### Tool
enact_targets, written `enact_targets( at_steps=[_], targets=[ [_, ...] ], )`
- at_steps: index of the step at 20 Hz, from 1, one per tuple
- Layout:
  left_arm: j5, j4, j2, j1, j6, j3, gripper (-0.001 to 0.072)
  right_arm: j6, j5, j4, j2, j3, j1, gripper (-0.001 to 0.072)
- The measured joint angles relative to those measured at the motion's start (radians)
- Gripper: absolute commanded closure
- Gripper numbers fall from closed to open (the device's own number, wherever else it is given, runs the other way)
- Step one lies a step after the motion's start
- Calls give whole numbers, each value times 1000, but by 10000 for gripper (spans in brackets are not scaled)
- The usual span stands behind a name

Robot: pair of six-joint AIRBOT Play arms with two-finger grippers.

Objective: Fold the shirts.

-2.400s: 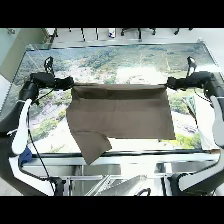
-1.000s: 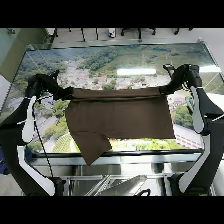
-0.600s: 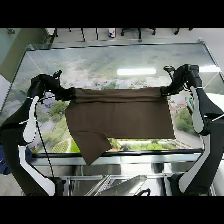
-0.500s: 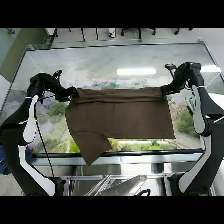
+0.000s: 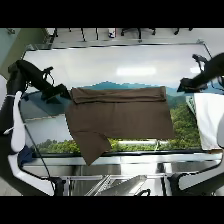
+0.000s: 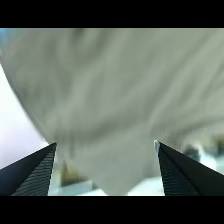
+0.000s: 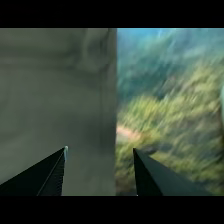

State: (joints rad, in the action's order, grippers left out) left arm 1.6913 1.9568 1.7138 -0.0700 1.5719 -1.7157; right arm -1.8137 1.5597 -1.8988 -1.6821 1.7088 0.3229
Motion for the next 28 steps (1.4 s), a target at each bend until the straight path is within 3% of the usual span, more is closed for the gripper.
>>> enact_targets(
  at_steps=[5,9,13,18,19,20,21,22,28],
  targets=[
    [-158,24,-347,-25,43,655,11,-65,-35,-101,167,-452,162,250],
    [-341,148,-513,-35,91,1035,11,-122,-136,-131,198,-697,208,250],
    [-496,248,-584,-37,131,1205,11,-148,-211,-144,195,-777,220,250],
    [-631,327,-605,-37,151,1254,13,-163,-246,-150,193,-800,223,250],
    [-656,340,-606,-37,156,1256,91,-163,-249,-150,193,-801,223,250],
    [-681,352,-607,-37,161,1259,317,-167,-252,-150,193,-803,223,250],
    [-710,355,-606,-38,166,1262,493,-167,-257,-150,193,-803,223,250],
    [-720,373,-607,-38,172,1262,540,-166,-261,-153,192,-804,223,250],
    [-726,425,-609,28,208,1265,539,-161,-274,-160,162,-808,211,252]
  ],
)
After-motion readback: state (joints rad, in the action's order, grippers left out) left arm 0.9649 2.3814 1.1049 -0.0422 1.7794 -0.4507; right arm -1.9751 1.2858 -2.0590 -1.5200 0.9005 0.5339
